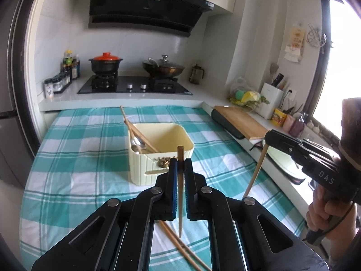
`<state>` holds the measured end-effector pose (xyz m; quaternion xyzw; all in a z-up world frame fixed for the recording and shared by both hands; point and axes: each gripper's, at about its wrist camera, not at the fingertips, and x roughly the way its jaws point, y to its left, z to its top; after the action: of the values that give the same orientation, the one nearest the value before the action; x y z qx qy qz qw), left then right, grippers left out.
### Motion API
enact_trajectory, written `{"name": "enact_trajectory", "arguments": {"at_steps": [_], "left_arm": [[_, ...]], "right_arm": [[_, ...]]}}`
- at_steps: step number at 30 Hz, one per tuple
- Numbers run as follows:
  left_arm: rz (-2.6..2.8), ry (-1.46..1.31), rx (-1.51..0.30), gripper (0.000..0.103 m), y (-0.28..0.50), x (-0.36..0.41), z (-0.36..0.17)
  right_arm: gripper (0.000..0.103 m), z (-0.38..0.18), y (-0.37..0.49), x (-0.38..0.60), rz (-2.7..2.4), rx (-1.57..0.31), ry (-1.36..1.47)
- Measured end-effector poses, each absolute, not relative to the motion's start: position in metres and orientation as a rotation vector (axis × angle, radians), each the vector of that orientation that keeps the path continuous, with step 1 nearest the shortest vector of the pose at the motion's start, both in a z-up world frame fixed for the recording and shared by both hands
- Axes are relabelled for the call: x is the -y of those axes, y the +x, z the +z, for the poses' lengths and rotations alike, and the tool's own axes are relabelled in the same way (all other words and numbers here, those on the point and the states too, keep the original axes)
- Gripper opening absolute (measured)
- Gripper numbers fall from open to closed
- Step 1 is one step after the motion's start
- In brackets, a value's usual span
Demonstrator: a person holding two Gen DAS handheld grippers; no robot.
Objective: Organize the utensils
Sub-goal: 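Carry the chopstick in the right gripper to the cream caddy and lower it inside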
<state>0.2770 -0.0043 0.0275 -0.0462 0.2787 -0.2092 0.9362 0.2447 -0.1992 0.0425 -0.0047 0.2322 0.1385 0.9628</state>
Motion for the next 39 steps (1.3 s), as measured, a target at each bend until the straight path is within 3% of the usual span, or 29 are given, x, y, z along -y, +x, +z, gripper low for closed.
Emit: {"name": "enact_trajectory", "arguments": {"at_steps": [21, 33, 39], "left_arm": [[-0.430, -0.129, -0.572, 0.003, 0.301, -0.008, 0.057], [-0.354, -0.082, -0.514, 0.003, 0.371, 0.000, 0.100], [-0.300, -0.105, -0.492, 0.003, 0.415, 0.002, 0.094]], "right_arm": [[0.006, 0.063, 0.266, 0.214, 0.272, -0.455, 0.047], [0.006, 0.115, 0.354, 0.206, 0.307, -0.424, 0.069], [0.006, 0.122, 0.396, 0.188, 0.261, -0.305, 0.006]]}}
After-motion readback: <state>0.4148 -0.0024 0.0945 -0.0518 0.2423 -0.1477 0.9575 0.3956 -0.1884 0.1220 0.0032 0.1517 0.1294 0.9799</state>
